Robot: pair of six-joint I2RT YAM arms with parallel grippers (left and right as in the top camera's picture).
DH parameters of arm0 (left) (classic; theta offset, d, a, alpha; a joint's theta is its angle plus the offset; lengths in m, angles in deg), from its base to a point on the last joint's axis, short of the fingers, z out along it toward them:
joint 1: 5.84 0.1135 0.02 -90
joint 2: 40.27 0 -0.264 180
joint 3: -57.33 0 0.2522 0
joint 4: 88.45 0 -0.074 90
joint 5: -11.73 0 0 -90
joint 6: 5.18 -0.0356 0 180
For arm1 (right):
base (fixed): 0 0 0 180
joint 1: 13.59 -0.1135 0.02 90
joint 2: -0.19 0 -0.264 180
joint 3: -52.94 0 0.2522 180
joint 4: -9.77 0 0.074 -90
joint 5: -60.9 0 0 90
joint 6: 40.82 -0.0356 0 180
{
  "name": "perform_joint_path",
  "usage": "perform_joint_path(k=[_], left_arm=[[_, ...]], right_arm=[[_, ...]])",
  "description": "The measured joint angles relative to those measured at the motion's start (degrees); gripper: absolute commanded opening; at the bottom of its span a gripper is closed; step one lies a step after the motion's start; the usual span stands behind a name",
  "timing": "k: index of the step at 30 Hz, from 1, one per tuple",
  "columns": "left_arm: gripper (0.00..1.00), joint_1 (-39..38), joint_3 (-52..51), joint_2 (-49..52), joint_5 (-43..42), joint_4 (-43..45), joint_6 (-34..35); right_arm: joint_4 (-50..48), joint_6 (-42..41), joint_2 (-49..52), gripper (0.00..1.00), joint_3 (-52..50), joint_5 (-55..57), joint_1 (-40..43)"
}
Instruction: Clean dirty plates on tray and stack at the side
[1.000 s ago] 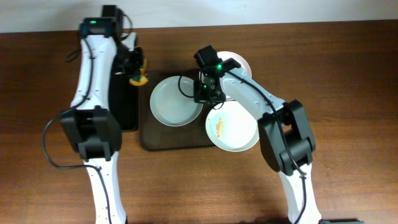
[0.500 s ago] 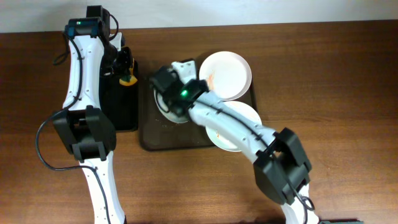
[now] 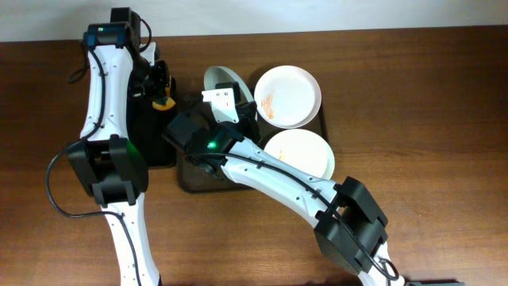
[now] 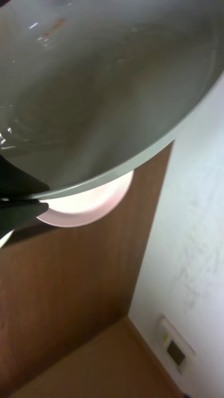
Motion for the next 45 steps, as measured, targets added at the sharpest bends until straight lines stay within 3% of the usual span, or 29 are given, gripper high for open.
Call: perform_joint_path(k=[7, 12, 16, 22, 26, 35, 45], left_arm=[[0.01, 0.0, 0.0, 0.0, 0.0, 0.0, 0.0], [0.01, 0.0, 0.0, 0.0, 0.0, 0.0, 0.0], [0.01, -0.13, 0.0, 0.0, 0.0, -0.94, 0.0], [0.01, -1.73, 0.0, 0.0, -0.04, -2.36, 0.0], [0.01, -4.17, 0.0, 0.0, -0.2, -2.27, 0.0], [0.01, -9.44, 0.0, 0.0, -0.46, 0.02, -0.02], [0.01, -9.38, -7.52, 0.0, -0.68, 3.48, 0.0]], right_arm=[[-0.92, -1.25, 0.0, 0.04, 0.0, 8.68, -0.11], [-1.03, -1.57, 0.0, 0.04, 0.0, 7.56, -0.11], [-1.03, -1.73, 0.0, 0.04, 0.0, -6.51, 1.77], [-1.27, -1.77, 0.0, 0.04, 0.0, -39.98, 14.38], [-2.01, -1.9, 0.9, 0.04, -0.24, -53.29, 21.62], [-7.76, -1.22, 4.35, 0.04, -4.2, -68.87, 22.03], [-11.89, -1.27, 5.22, 0.04, -6.01, -73.33, 22.14]])
